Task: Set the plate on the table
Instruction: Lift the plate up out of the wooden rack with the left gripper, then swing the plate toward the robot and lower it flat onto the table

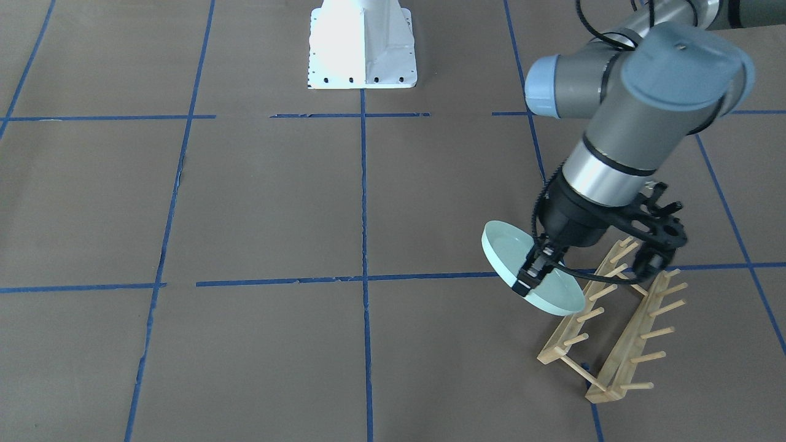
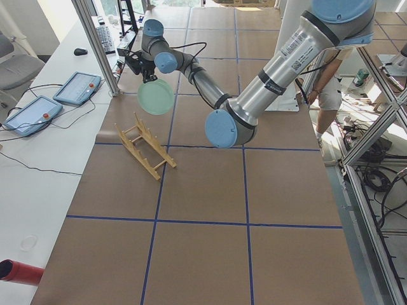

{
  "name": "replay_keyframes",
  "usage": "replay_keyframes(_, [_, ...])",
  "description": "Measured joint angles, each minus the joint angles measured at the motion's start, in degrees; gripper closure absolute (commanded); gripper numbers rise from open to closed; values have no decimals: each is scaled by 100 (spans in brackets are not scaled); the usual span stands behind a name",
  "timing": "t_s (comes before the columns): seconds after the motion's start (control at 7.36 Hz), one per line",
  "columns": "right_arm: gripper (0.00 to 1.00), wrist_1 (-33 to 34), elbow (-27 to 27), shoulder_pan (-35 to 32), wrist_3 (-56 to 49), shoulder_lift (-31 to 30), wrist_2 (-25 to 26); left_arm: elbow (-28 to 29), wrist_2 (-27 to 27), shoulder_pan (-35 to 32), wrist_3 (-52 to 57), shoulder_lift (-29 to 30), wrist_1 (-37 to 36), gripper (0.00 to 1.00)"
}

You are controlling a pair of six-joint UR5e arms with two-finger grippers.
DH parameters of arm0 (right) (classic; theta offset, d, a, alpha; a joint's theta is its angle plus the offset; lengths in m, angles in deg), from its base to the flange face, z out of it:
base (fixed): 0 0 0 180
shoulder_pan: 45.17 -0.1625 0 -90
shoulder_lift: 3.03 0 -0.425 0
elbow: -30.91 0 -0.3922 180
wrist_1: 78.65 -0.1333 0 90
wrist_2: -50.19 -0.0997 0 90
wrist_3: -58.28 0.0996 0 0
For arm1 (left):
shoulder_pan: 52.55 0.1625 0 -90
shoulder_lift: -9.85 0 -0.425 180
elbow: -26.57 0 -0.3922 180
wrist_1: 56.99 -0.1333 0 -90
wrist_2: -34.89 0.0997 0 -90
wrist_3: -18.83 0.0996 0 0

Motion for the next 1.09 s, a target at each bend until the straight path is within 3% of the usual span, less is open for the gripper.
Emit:
replay_keyframes(0.27, [0, 0, 0, 0, 0, 0, 0, 189, 300, 778, 823, 391, -1697, 100])
replay_keyframes(0.41, [0, 0, 0, 0, 0, 0, 0, 486, 501, 1158, 1036, 568, -2195, 100])
replay_keyframes(0.81, [0, 0, 0, 0, 0, 0, 0, 1101, 677, 1937, 1189, 761, -2537, 100])
replay_keyframes(0.95, [0, 0, 0, 0, 0, 0, 0, 1137, 681, 2138, 1184, 767, -2546, 88])
replay_keyframes(1.09, [0, 0, 0, 0, 0, 0, 0, 1137, 682, 2306, 1167, 760, -2544, 1])
